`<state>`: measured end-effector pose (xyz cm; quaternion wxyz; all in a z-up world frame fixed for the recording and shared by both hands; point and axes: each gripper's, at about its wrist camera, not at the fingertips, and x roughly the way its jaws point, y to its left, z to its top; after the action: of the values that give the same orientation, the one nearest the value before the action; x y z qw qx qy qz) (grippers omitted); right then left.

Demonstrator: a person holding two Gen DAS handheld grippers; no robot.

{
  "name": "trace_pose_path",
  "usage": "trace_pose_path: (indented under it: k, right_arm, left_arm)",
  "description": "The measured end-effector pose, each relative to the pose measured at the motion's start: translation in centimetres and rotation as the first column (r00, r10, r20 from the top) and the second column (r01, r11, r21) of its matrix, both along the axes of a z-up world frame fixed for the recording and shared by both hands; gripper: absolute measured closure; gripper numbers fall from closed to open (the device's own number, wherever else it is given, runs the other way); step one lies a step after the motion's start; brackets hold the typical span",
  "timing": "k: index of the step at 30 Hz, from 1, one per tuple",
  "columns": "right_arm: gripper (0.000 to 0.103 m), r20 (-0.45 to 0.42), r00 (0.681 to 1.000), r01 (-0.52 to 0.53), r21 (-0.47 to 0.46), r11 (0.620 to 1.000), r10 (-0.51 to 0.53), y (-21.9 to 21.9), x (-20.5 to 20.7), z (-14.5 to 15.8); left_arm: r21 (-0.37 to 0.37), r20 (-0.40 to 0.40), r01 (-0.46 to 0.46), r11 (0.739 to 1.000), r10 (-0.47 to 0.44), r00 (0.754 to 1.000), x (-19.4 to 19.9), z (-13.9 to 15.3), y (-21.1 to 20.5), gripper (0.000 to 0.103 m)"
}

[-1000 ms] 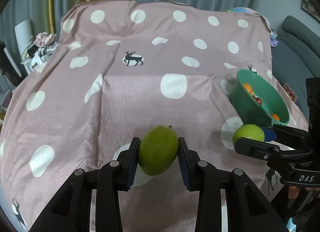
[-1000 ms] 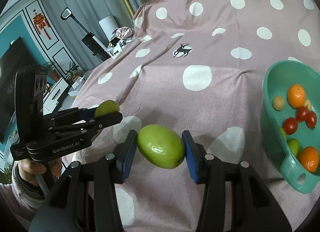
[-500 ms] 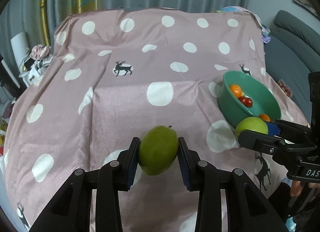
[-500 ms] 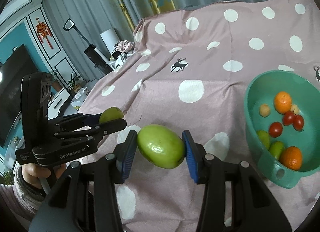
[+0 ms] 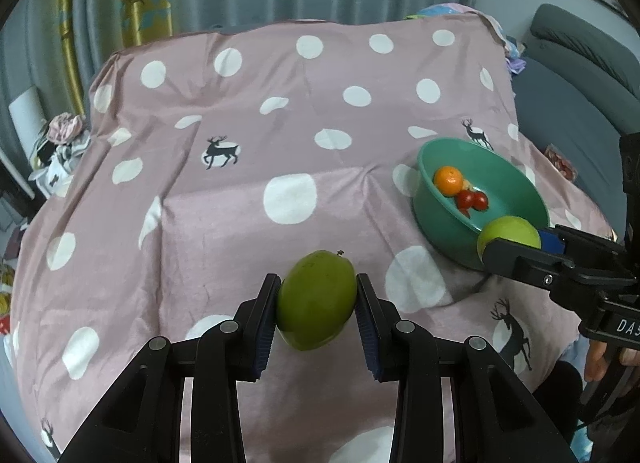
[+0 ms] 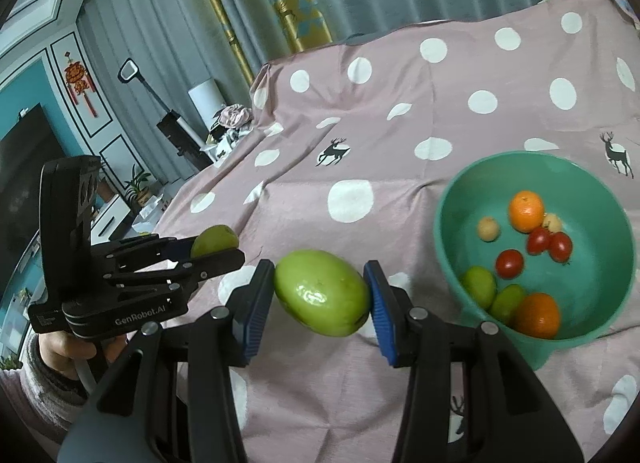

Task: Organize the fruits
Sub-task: 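Carry both green plums over the teal bowl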

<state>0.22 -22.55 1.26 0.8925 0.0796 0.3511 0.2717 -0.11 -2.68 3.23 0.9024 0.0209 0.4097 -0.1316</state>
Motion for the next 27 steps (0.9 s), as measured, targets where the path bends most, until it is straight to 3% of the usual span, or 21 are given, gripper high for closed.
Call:
trace_pose_path:
  k: [27]
  right_arm:
    - [0.057,0.043,0.99,0.129,0.057,0.99,-0.132,-6.2,-0.4,0.8]
  left_arm:
    - [0.053,0.048,0.127,0.99,-0.13,0.99,2.3,1.8,-7.4,0.066]
